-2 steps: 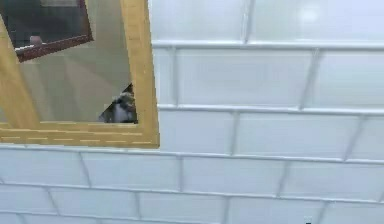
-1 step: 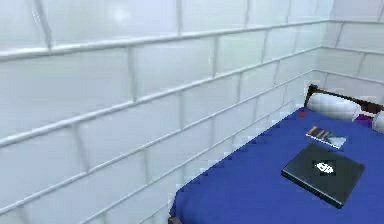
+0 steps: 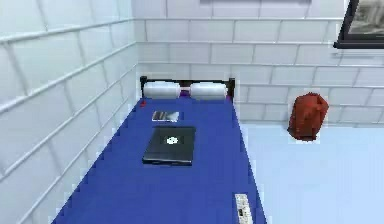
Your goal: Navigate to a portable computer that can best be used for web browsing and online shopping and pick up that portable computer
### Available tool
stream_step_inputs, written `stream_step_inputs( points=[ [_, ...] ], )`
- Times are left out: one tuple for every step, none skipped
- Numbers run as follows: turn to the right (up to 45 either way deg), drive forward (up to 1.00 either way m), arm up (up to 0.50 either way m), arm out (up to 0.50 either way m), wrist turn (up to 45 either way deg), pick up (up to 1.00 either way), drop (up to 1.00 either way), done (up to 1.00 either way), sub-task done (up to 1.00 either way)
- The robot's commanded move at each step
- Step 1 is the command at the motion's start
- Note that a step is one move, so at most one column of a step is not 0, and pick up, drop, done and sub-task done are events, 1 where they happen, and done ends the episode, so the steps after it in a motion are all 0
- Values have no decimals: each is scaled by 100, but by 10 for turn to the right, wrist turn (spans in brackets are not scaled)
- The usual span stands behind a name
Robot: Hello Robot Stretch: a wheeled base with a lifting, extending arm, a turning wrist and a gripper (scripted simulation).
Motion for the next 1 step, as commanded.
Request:
stream_step_inputs(
  points=[
    [450, 0, 0, 0, 0, 0, 0, 0, 0]
  ],
)
